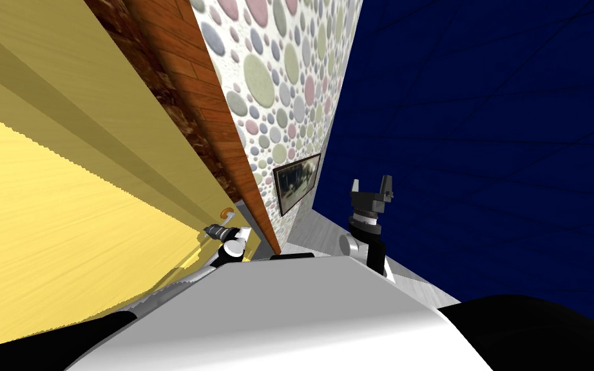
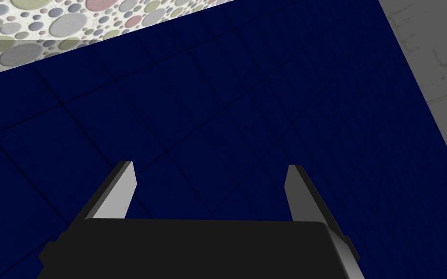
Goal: Push the door open
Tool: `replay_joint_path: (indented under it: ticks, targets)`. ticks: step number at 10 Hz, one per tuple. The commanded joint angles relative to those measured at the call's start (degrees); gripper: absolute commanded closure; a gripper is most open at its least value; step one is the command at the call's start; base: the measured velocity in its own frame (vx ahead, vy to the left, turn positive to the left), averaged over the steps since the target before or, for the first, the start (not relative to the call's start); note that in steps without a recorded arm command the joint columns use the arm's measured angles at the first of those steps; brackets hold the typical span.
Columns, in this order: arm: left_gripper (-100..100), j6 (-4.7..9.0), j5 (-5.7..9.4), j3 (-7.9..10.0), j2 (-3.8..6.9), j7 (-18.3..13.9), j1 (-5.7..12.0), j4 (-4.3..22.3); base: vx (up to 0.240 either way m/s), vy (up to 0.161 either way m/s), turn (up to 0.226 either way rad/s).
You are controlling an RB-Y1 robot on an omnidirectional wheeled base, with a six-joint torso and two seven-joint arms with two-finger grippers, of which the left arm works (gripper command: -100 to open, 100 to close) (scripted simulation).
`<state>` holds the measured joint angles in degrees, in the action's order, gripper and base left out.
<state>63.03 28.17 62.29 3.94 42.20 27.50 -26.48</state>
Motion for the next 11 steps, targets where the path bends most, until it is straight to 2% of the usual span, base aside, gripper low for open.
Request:
replay_joint_path:
  ticks: [1, 2, 3, 4, 8, 11]
  targets:
    - [100, 0.49, 0.05, 0.12, 0.69, -0.33, -0.15, 0.5, 0.002, -0.004, 0.01]
    - [100, 0.49, 0.05, 0.12, 0.69, -0.33, -0.15, 0.5, 0.004, -0.006, 0.017]
    - [100, 0.56, 0.84, 1.43, 0.01, 0.59, -0.19, -1.24, -0.032, 0.049, -0.14]
    - [100, 0.81, 1.02, 1.74, 0.09, 0.69, -0.17, -1.28, -0.048, 0.075, -0.212]
    - [100, 1.1, 1.24, 2.11, 0.18, 0.8, -0.14, -1.32, -0.011, 0.02, -0.05]
    - [100, 1.1, 1.24, 2.11, 0.18, 0.8, -0.14, -1.32, 0.002, -0.004, 0.011]
